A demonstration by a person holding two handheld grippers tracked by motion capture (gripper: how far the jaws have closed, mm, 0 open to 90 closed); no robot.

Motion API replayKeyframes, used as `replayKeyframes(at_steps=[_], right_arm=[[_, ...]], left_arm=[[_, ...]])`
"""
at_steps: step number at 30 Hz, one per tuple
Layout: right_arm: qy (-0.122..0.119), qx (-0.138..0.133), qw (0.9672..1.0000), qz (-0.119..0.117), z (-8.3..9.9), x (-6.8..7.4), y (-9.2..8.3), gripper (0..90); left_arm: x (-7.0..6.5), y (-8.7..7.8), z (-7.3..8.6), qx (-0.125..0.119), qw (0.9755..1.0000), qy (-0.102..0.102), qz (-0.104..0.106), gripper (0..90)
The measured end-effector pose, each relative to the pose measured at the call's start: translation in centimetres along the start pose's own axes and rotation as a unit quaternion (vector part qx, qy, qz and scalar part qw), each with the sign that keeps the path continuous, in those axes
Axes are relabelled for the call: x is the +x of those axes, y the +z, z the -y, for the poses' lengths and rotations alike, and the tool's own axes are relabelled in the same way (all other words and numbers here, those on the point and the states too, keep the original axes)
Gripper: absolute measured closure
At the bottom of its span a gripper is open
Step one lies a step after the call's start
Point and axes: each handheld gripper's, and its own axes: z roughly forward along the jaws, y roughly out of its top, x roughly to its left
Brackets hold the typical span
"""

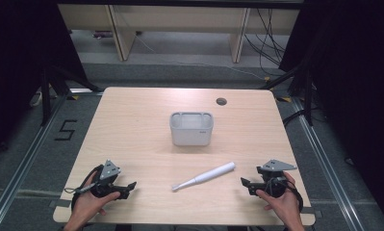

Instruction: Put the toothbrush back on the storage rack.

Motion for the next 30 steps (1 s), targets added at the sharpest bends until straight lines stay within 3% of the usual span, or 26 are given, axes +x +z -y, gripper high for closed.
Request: replayKeyframes(at_steps=[4, 6, 7, 8, 9, 10, 11, 12, 17, 19, 21, 22, 24, 25, 30], right_arm=[[-0.012, 0.005, 0.9999, 0.003, -0.3, 0.4, -0.1, 21.7], [-0.001, 0.004, 1.0000, -0.008, -0.4, 0.6, 0.1, 21.8], [-0.013, 0.002, 0.9999, -0.004, -0.6, 0.6, 0.1, 21.8], [-0.036, 0.002, 0.9993, 0.001, -0.9, 0.7, 0.1, 21.0], [-0.036, 0.002, 0.9993, 0.001, -0.9, 0.7, 0.1, 21.0], [-0.015, 0.008, 0.9999, -0.001, -1.0, 1.1, 0.0, 20.6], [-0.021, 0.008, 0.9997, -0.002, -1.2, 1.2, -0.1, 20.3], [-0.045, 0.006, 0.9990, -0.006, -1.6, 1.1, 0.0, 18.7], [-0.055, 0.011, 0.9984, -0.004, -2.1, 1.6, 0.0, 17.2], [-0.076, 0.014, 0.9970, -0.004, -2.5, 1.7, -0.1, 17.2], [-0.070, 0.023, 0.9972, -0.013, -2.8, 2.1, -0.2, 17.5], [-0.084, 0.023, 0.9961, -0.011, -3.0, 2.1, -0.2, 18.4], [-0.086, 0.027, 0.9958, -0.013, -3.2, 2.4, -0.1, 20.0], [-0.107, 0.030, 0.9936, -0.018, -3.5, 2.5, 0.0, 21.7], [-0.134, 0.038, 0.9899, -0.026, -4.7, 3.8, 0.5, 24.6]], left_arm=[[0.0, -0.1, 0.0, 0.002, 1.0000, -0.002, -0.001, 15.1], [0.1, -0.1, -0.1, 0.003, 1.0000, 0.004, -0.003, 15.1], [0.1, 0.0, 0.0, -0.007, 1.0000, -0.002, -0.002, 15.1], [0.1, 0.0, 0.0, -0.001, 1.0000, -0.001, 0.001, 15.1], [0.0, -0.1, 0.0, 0.002, 1.0000, -0.001, 0.000, 15.1], [0.0, -0.1, 0.0, 0.003, 1.0000, 0.000, -0.001, 15.1], [0.0, -0.1, 0.0, 0.002, 1.0000, 0.000, -0.001, 15.1], [0.0, -0.1, 0.0, 0.001, 1.0000, -0.002, 0.000, 15.1], [0.0, -0.1, -0.1, 0.000, 1.0000, -0.001, -0.001, 15.1], [0.0, -0.1, 0.0, 0.001, 1.0000, 0.000, -0.001, 15.1], [0.1, -0.1, 0.0, 0.001, 1.0000, 0.003, -0.002, 15.0], [0.1, -0.1, 0.0, 0.000, 1.0000, 0.003, -0.002, 15.0], [0.1, 0.0, 0.0, 0.001, 1.0000, 0.007, -0.001, 15.1], [0.0, 0.1, 0.0, -0.008, 1.0000, -0.005, -0.001, 15.0], [0.1, 0.1, 0.0, -0.010, 0.9999, 0.003, -0.004, 15.0]])
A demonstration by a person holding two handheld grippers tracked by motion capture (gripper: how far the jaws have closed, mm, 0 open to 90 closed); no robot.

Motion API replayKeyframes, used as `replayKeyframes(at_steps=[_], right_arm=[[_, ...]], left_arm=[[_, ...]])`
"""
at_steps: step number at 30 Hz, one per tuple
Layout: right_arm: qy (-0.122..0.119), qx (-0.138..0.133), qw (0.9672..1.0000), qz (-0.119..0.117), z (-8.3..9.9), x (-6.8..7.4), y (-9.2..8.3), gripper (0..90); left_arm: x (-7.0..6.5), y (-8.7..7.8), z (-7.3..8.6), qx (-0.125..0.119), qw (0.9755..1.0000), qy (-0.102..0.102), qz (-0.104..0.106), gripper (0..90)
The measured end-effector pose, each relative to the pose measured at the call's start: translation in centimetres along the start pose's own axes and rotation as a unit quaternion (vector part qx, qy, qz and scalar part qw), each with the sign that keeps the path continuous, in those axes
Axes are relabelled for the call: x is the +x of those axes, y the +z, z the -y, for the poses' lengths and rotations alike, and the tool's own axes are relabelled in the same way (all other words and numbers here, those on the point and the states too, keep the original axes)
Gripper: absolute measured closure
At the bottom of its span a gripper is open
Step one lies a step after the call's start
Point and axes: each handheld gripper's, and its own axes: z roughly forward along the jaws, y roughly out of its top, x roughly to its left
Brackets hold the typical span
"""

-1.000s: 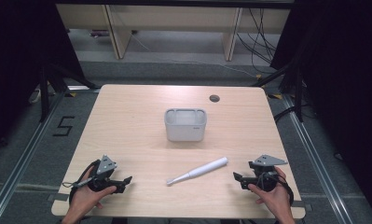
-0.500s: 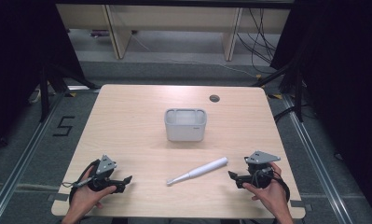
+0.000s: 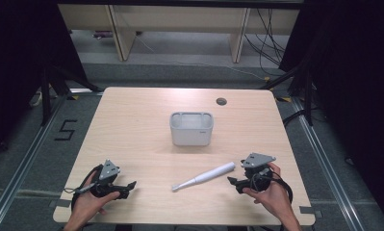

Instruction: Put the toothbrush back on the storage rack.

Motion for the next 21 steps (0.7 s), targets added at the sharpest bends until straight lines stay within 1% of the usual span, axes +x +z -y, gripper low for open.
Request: replayKeyframes(at_steps=[1, 2, 3, 4, 5, 6, 7, 8, 9, 10, 11, 12, 13, 14, 16, 17, 18, 19, 20, 21], right_arm=[[-0.001, 0.000, 1.0000, -0.001, -0.2, 0.2, 0.1, 25.9], [-0.010, 0.002, 0.9999, -0.006, -0.5, 0.3, 0.3, 27.4], [-0.029, 0.006, 0.9995, -0.013, -1.1, 0.7, 0.6, 30.7], [-0.039, 0.006, 0.9991, -0.016, -1.3, 0.8, 0.9, 31.7], [-0.039, 0.006, 0.9991, -0.016, -1.3, 0.8, 0.9, 31.7], [-0.044, 0.017, 0.9986, -0.022, -1.7, 1.0, 1.1, 32.7], [-0.051, 0.019, 0.9982, -0.026, -1.9, 1.2, 1.4, 34.5], [-0.069, 0.017, 0.9971, -0.027, -2.2, 1.2, 1.8, 35.5], [-0.079, 0.022, 0.9961, -0.032, -2.5, 1.4, 2.0, 36.2], [-0.087, 0.029, 0.9953, -0.033, -2.8, 1.4, 2.3, 37.0], [-0.085, 0.034, 0.9952, -0.034, -3.1, 1.6, 2.5, 37.6], [-0.094, 0.037, 0.9942, -0.038, -3.4, 1.6, 2.9, 38.6], [-0.099, 0.040, 0.9932, -0.046, -3.6, 1.6, 3.2, 40.4], [-0.110, 0.052, 0.9913, -0.049, -4.1, 1.9, 3.8, 42.8], [-0.125, 0.070, 0.9880, -0.059, -4.6, 1.9, 4.3, 44.4], [-0.123, 0.075, 0.9878, -0.059, -4.7, 2.0, 4.6, 45.4], [-0.134, 0.078, 0.9859, -0.063, -4.9, 2.0, 4.8, 45.9], [-0.132, 0.089, 0.9854, -0.061, -5.0, 2.1, 5.0, 46.0], [-0.145, 0.090, 0.9832, -0.065, -5.2, 1.9, 5.2, 46.3], [-0.145, 0.090, 0.9832, -0.065, -5.2, 1.9, 5.2, 46.3]], left_arm=[[-0.1, 0.0, 0.0, 0.001, 1.0000, -0.006, 0.003, 15.0], [-0.1, 0.0, 0.0, 0.002, 1.0000, -0.008, 0.002, 15.0], [-0.2, 0.1, 0.1, -0.002, 0.9999, -0.012, 0.004, 15.0], [0.0, -0.1, 0.0, 0.008, 0.9999, 0.007, 0.006, 15.0], [0.0, -0.1, 0.0, 0.008, 0.9999, 0.007, 0.006, 15.0], [-0.2, 0.1, 0.1, -0.005, 0.9999, -0.008, 0.005, 15.0], [-0.2, 0.1, 0.1, -0.004, 1.0000, -0.007, 0.005, 15.0], [-0.2, 0.1, 0.1, -0.004, 0.9999, -0.007, 0.005, 15.0], [-0.2, 0.1, 0.1, -0.004, 1.0000, -0.007, 0.005, 15.0], [-0.2, 0.1, 0.1, 0.000, 0.9999, -0.005, 0.009, 15.0], [-0.2, 0.1, 0.1, -0.005, 1.0000, -0.007, 0.006, 15.0], [-0.2, 0.1, 0.1, -0.005, 0.9999, -0.007, 0.006, 15.0], [0.0, 0.2, 0.0, -0.012, 0.9999, 0.008, 0.002, 15.0], [-0.3, 0.0, 0.0, -0.009, 0.9999, -0.005, 0.009, 15.0], [-0.1, -0.2, 0.0, 0.001, 0.9999, 0.011, 0.007, 15.0], [-0.1, -0.2, 0.0, 0.001, 0.9999, 0.009, 0.009, 15.0], [0.0, -0.2, 0.0, 0.007, 0.9999, 0.010, 0.012, 15.0], [0.0, -0.2, 0.0, 0.005, 0.9999, 0.009, 0.012, 15.0], [0.0, -0.2, 0.0, 0.005, 0.9999, 0.009, 0.012, 15.0], [-0.2, 0.0, 0.0, -0.007, 0.9999, 0.000, 0.007, 15.0]])
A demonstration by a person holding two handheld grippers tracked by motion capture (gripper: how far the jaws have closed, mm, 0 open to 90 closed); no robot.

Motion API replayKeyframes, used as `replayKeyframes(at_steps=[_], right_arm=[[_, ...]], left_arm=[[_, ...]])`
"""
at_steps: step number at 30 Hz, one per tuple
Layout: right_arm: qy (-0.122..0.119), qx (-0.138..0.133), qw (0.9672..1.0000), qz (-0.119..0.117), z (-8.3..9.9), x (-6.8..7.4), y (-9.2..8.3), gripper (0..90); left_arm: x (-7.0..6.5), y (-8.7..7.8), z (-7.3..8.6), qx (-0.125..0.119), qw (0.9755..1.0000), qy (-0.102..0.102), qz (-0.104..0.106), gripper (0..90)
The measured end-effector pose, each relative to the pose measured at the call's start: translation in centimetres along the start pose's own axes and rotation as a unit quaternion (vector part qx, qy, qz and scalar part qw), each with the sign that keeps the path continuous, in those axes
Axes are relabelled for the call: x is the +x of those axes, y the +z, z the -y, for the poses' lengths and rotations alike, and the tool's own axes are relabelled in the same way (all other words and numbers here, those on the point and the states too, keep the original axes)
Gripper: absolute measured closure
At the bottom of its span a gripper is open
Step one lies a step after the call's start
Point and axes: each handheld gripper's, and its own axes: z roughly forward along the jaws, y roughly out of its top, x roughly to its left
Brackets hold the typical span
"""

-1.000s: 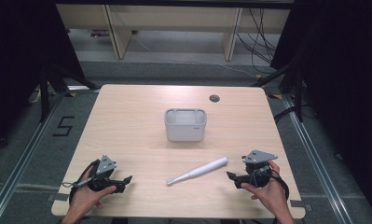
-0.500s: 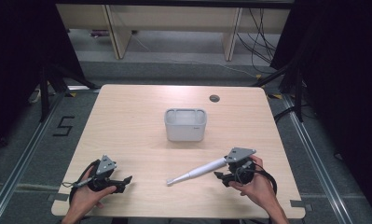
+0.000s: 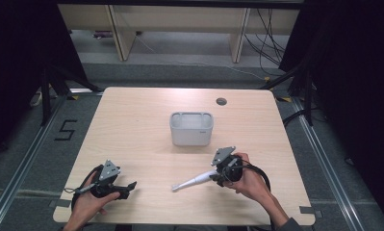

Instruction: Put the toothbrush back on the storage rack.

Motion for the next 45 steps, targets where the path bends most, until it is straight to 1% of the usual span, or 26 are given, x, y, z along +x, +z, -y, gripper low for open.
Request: replayKeyframes(at_steps=[2, 3, 6, 7, 8, 10, 11, 13, 14, 16, 19, 20, 24, 27, 29, 30, 31, 33, 34, 36, 37, 40, 41, 42, 43, 45], right_arm=[[-0.012, 0.011, 0.9999, -0.004, -0.5, -0.2, 0.2, 47.5], [-0.009, 0.017, 0.9998, -0.004, -0.7, -0.2, 0.3, 47.9], [-0.022, 0.023, 0.9995, -0.009, -0.9, -0.4, 0.5, 48.3], [-0.018, 0.028, 0.9994, -0.009, -0.9, -0.4, 0.6, 48.3], [-0.027, 0.030, 0.9991, -0.011, -1.0, -0.5, 0.7, 48.3], [-0.029, 0.035, 0.9989, -0.015, -1.2, -0.6, 0.9, 49.2], [-0.024, 0.040, 0.9988, -0.012, -1.2, -0.5, 1.0, 50.3], [-0.043, 0.050, 0.9977, -0.014, -1.5, -0.5, 1.3, 51.3], [-0.043, 0.050, 0.9977, -0.014, -1.5, -0.5, 1.3, 51.3], [-0.051, 0.058, 0.9968, -0.017, -1.6, -0.6, 1.6, 51.8], [-0.047, 0.070, 0.9963, -0.017, -1.8, -0.6, 1.8, 52.3], [-0.059, 0.074, 0.9953, -0.025, -1.9, -0.8, 2.0, 52.5], [-0.047, 0.088, 0.9944, -0.035, -2.0, -0.8, 2.3, 52.9], [-0.063, 0.092, 0.9929, -0.043, -2.1, -1.0, 2.6, 53.4], [-0.052, 0.101, 0.9926, -0.043, -2.2, -0.9, 2.7, 54.1], [-0.065, 0.103, 0.9917, -0.042, -2.2, -1.0, 2.8, 55.3], [-0.047, 0.110, 0.9918, -0.044, -2.3, -0.9, 2.7, 56.0], [-0.052, 0.110, 0.9914, -0.047, -2.4, -1.1, 2.8, 57.7], [-0.063, 0.122, 0.9899, -0.035, -2.4, -1.2, 2.8, 57.9], [-0.075, 0.120, 0.9892, -0.039, -2.4, -1.3, 3.0, 58.2], [-0.061, 0.132, 0.9887, -0.035, -2.5, -1.2, 2.9, 58.6], [-0.081, 0.135, 0.9867, -0.041, -2.6, -1.4, 3.1, 59.3], [-0.059, 0.146, 0.9868, -0.038, -2.7, -1.1, 3.0, 59.3], [-0.084, 0.135, 0.9862, -0.047, -2.8, -1.3, 3.2, 59.2], [-0.064, 0.147, 0.9862, -0.041, -2.8, -1.1, 3.1, 59.2], [-0.079, 0.152, 0.9841, -0.049, -3.2, -1.2, 3.4, 59.2]], left_arm=[[0.0, 0.0, 0.0, -0.003, 1.0000, -0.004, 0.000, 15.0], [0.1, -0.2, 0.0, 0.007, 0.9999, 0.008, 0.000, 15.0], [0.1, -0.1, -0.1, 0.005, 0.9999, 0.010, 0.000, 15.0], [-0.2, 0.1, 0.0, -0.009, 0.9999, -0.008, 0.001, 15.0], [-0.2, 0.1, 0.0, -0.008, 0.9999, -0.008, 0.002, 15.0], [0.1, -0.1, -0.1, 0.007, 0.9999, 0.012, 0.001, 15.0], [0.1, -0.1, -0.1, 0.008, 0.9999, 0.010, 0.004, 15.0], [0.1, -0.2, -0.1, 0.012, 0.9999, 0.011, 0.005, 15.0], [-0.1, 0.0, 0.0, -0.001, 1.0000, 0.002, 0.001, 15.0], [0.0, 0.0, -0.1, 0.001, 1.0000, 0.007, 0.003, 15.0], [-0.1, 0.1, 0.0, -0.003, 1.0000, 0.000, 0.002, 15.0], [-0.2, 0.1, 0.0, -0.003, 1.0000, -0.002, 0.003, 15.0], [-0.3, 0.1, 0.0, -0.008, 0.9999, -0.006, 0.005, 15.0], [-0.3, 0.1, 0.0, -0.010, 0.9999, -0.002, 0.003, 15.0], [-0.2, 0.1, -0.1, -0.004, 1.0000, -0.003, 0.008, 15.0], [-0.3, 0.1, -0.1, -0.004, 1.0000, -0.002, 0.008, 15.0], [0.1, -0.2, -0.1, 0.015, 0.9997, 0.020, 0.008, 15.0], [-0.2, 0.0, -0.1, -0.003, 1.0000, 0.006, 0.005, 15.0], [-0.2, 0.0, -0.1, -0.003, 1.0000, 0.006, 0.005, 15.0], [-0.2, 0.0, -0.1, -0.005, 1.0000, 0.004, 0.005, 15.0], [-0.2, 0.0, -0.1, -0.005, 1.0000, 0.003, 0.005, 15.0], [-0.1, 0.1, -0.1, -0.006, 0.9999, 0.011, 0.004, 15.0], [-0.2, 0.0, -0.1, -0.006, 0.9999, 0.011, 0.004, 15.0], [-0.2, 0.0, -0.1, -0.006, 0.9999, 0.011, 0.004, 15.0], [-0.2, 0.1, -0.1, -0.006, 0.9999, 0.011, 0.004, 15.0], [-0.2, 0.0, -0.1, -0.007, 0.9999, 0.008, 0.005, 15.0]])
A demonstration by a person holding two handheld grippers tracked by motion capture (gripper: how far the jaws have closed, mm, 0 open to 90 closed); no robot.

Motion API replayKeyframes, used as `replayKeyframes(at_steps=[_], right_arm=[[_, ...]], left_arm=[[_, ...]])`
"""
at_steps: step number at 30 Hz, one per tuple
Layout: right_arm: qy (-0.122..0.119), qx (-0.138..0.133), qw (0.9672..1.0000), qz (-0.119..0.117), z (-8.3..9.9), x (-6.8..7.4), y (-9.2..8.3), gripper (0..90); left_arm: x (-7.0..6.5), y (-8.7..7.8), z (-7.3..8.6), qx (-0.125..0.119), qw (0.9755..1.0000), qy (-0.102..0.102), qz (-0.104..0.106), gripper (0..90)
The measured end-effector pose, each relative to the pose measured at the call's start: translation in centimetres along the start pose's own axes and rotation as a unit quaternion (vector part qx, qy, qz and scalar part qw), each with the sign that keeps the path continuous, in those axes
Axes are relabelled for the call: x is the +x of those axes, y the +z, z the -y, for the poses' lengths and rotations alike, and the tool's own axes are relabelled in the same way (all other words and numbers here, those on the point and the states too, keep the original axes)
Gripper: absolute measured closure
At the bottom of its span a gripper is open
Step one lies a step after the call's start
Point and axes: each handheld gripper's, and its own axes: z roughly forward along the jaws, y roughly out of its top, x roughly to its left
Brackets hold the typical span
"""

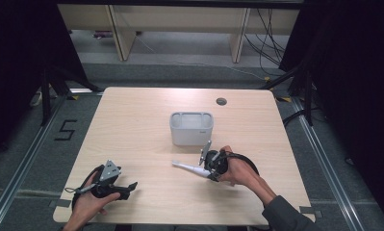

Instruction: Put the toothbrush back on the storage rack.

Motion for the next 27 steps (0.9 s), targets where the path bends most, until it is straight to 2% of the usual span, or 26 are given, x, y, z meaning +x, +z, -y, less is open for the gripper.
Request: replayKeyframes(at_steps=[3, 5, 6, 7, 8, 9, 10, 11, 12, 13, 14, 16, 17, 18, 19, 21, 23, 24, 25, 27], right_arm=[[0.008, 0.005, 0.9999, -0.006, -0.3, 0.0, 0.1, 59.2], [0.022, 0.015, 0.9996, -0.007, -0.5, 0.1, 0.2, 59.3], [0.015, 0.017, 0.9997, -0.007, -0.6, 0.0, 0.2, 59.5], [0.021, 0.017, 0.9996, -0.010, -0.7, 0.0, 0.2, 59.6], [0.005, 0.014, 0.9998, -0.011, -0.7, -0.2, 0.4, 59.9], [0.015, 0.017, 0.9996, -0.013, -0.8, -0.1, 0.4, 60.0], [0.003, 0.018, 0.9998, -0.011, -0.9, -0.3, 0.5, 60.1], [0.014, 0.020, 0.9996, -0.015, -1.0, -0.2, 0.5, 60.5], [0.018, 0.032, 0.9992, -0.015, -1.3, -0.1, 0.6, 60.8], [0.018, 0.032, 0.9992, -0.015, -1.3, -0.1, 0.6, 60.8], [0.032, 0.035, 0.9987, -0.017, -1.3, 0.0, 0.6, 60.9], [0.033, 0.045, 0.9983, -0.017, -1.5, -0.1, 0.6, 62.0], [0.029, 0.044, 0.9984, -0.021, -1.5, -0.2, 0.7, 62.6], [0.021, 0.047, 0.9985, -0.021, -1.6, -0.4, 0.7, 62.7], [0.021, 0.047, 0.9985, -0.021, -1.6, -0.4, 0.7, 62.7], [0.021, 0.047, 0.9984, -0.024, -1.6, -0.5, 0.8, 63.3], [0.032, 0.053, 0.9976, -0.030, -1.6, -0.5, 0.8, 64.7], [0.031, 0.055, 0.9975, -0.033, -1.7, -0.6, 0.9, 65.0], [0.035, 0.056, 0.9972, -0.035, -1.7, -0.6, 0.9, 65.3], [0.026, 0.057, 0.9974, -0.035, -1.7, -0.7, 1.0, 65.5]], left_arm=[[0.0, 0.0, 0.0, 0.001, 1.0000, -0.003, 0.001, 15.0], [0.0, 0.0, 0.0, 0.001, 1.0000, -0.001, 0.001, 15.0], [0.0, 0.0, 0.0, 0.001, 1.0000, -0.001, 0.001, 15.0], [-0.1, 0.0, 0.0, 0.001, 1.0000, -0.001, 0.001, 15.0], [-0.1, 0.0, 0.0, 0.001, 1.0000, -0.001, 0.001, 15.0], [-0.1, 0.0, 0.0, 0.001, 1.0000, 0.000, 0.001, 15.0], [-0.1, -0.1, 0.0, 0.005, 1.0000, 0.001, 0.000, 15.0], [0.0, -0.1, -0.1, 0.010, 0.9999, 0.007, 0.000, 15.0], [0.1, -0.2, -0.1, 0.016, 0.9998, 0.014, 0.001, 15.0], [0.1, -0.2, -0.1, 0.016, 0.9998, 0.014, 0.001, 15.0], [-0.1, -0.1, 0.0, 0.005, 1.0000, 0.001, 0.000, 15.0], [0.1, -0.3, -0.1, 0.017, 0.9997, 0.016, 0.000, 15.0], [0.1, -0.2, -0.1, 0.016, 0.9998, 0.014, 0.000, 15.0], [-0.1, -0.1, 0.0, 0.005, 1.0000, 0.001, 0.000, 15.0], [0.1, -0.2, -0.1, 0.015, 0.9998, 0.014, 0.000, 15.0], [0.1, -0.3, -0.1, 0.018, 0.9997, 0.017, 0.001, 15.0], [0.2, -0.3, -0.1, 0.017, 0.9996, 0.021, 0.001, 15.0], [-0.1, 0.0, 0.0, 0.000, 1.0000, 0.000, 0.001, 15.0], [-0.2, 0.0, 0.0, -0.003, 1.0000, -0.003, 0.002, 15.0], [-0.2, 0.0, -0.1, -0.003, 1.0000, -0.003, 0.002, 15.0]])
